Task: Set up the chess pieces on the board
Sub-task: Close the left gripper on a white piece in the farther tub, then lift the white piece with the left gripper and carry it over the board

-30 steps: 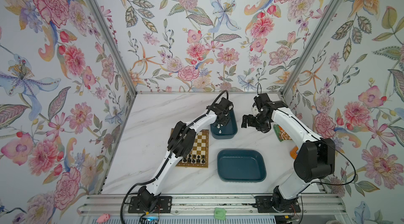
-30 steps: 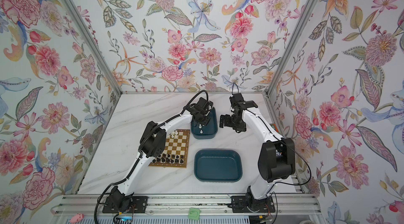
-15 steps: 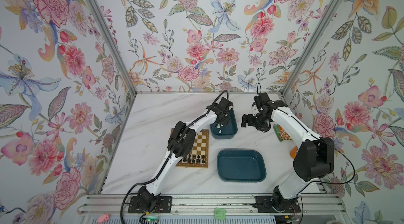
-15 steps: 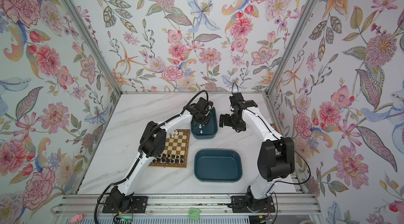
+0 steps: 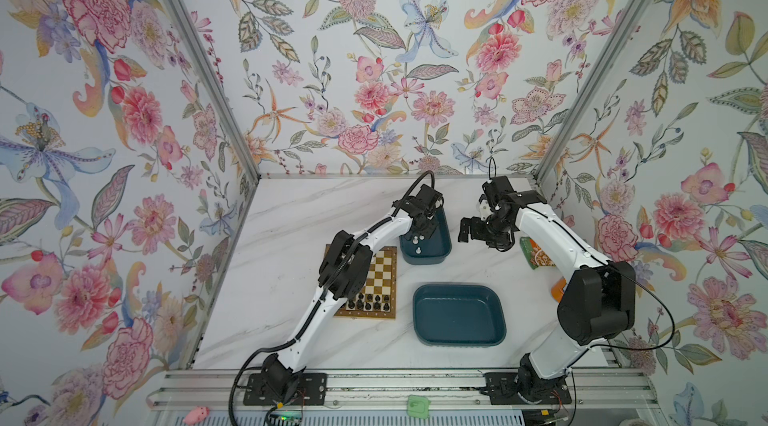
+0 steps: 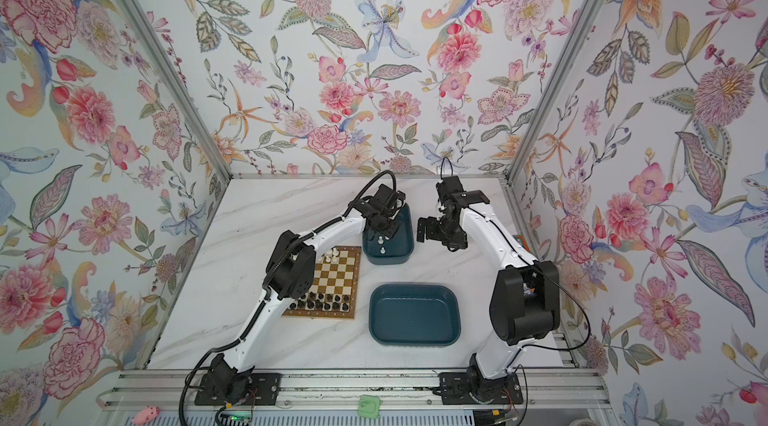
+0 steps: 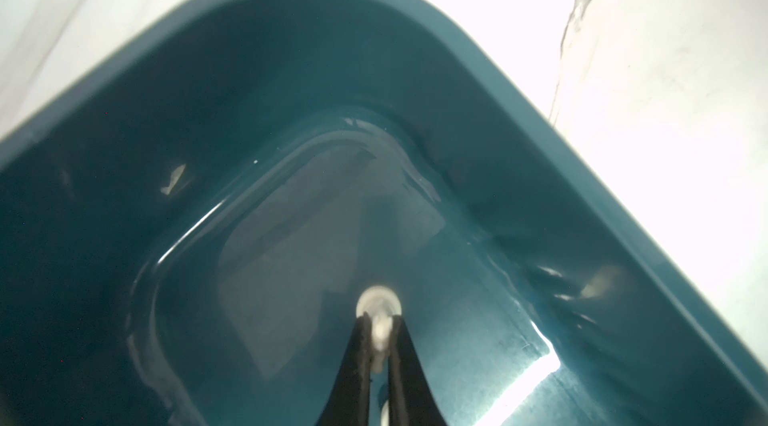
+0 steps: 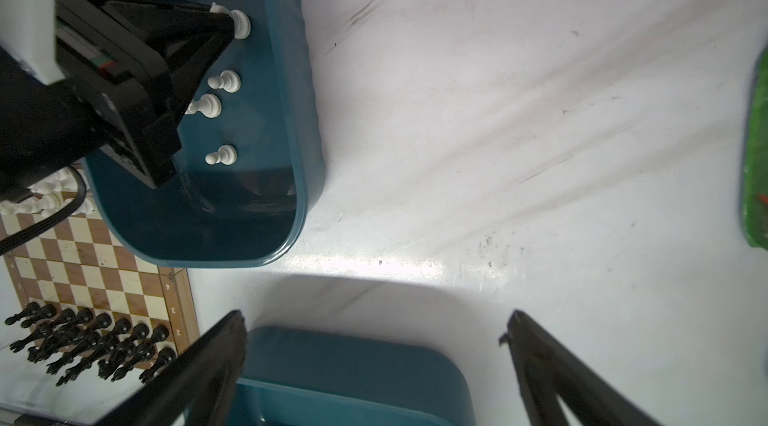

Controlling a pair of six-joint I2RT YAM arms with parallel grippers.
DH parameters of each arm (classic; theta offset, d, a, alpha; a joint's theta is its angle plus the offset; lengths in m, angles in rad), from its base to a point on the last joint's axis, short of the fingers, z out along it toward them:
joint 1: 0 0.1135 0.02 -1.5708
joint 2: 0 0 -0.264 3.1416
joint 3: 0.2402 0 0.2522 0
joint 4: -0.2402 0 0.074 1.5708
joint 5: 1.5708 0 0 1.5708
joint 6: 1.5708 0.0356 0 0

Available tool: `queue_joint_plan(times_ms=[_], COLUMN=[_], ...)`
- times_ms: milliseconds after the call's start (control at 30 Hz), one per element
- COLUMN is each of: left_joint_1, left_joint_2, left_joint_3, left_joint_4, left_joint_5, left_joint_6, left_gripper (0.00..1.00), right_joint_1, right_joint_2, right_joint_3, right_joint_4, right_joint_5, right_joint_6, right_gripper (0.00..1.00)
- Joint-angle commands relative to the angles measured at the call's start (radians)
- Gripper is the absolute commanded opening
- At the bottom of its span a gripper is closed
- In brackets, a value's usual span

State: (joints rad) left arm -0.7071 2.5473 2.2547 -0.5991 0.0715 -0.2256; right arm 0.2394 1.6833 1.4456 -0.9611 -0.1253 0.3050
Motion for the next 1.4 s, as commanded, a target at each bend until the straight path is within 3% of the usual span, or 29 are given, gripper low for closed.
queue_joint_plan(times_ms=[0,300,633,1100,1367], left_joint_1=[0.004,0.004,0.004,0.005,0.004], left_joint_2=[0.004,-0.047,-0.275,-0.678,-0.752], left_joint_3=[0.033,0.023,-0.151,-0.704,-0.938], left_joint_4=[-0.008,-0.051,-0.012,0.089,0.183], left_joint_5=[-0.015,-0.045,-0.123,-0.218,-0.196], left_joint_6=[-0.003,0.002,-0.051,-0.195,-0.257], left_gripper=[0.0,0.0,0.0,0.0,0.0], right_joint_1=[-0.006,-0.002,0.024,0.045,0.066], right_joint_2=[0.01,0.015,0.054,0.059,0.064], right_joint_3=[0.017,0.024,0.053,0.071,0.084], right_joint_4=[-0.008,-0.005,0.013,0.013,0.013], right_joint_5=[-0.017,-0.031,-0.071,-0.095,-0.099], right_joint_6=[-0.015,-0.026,-0.046,-0.039,-0.029], right_gripper=[0.99,0.99,0.99,0.99,0.99])
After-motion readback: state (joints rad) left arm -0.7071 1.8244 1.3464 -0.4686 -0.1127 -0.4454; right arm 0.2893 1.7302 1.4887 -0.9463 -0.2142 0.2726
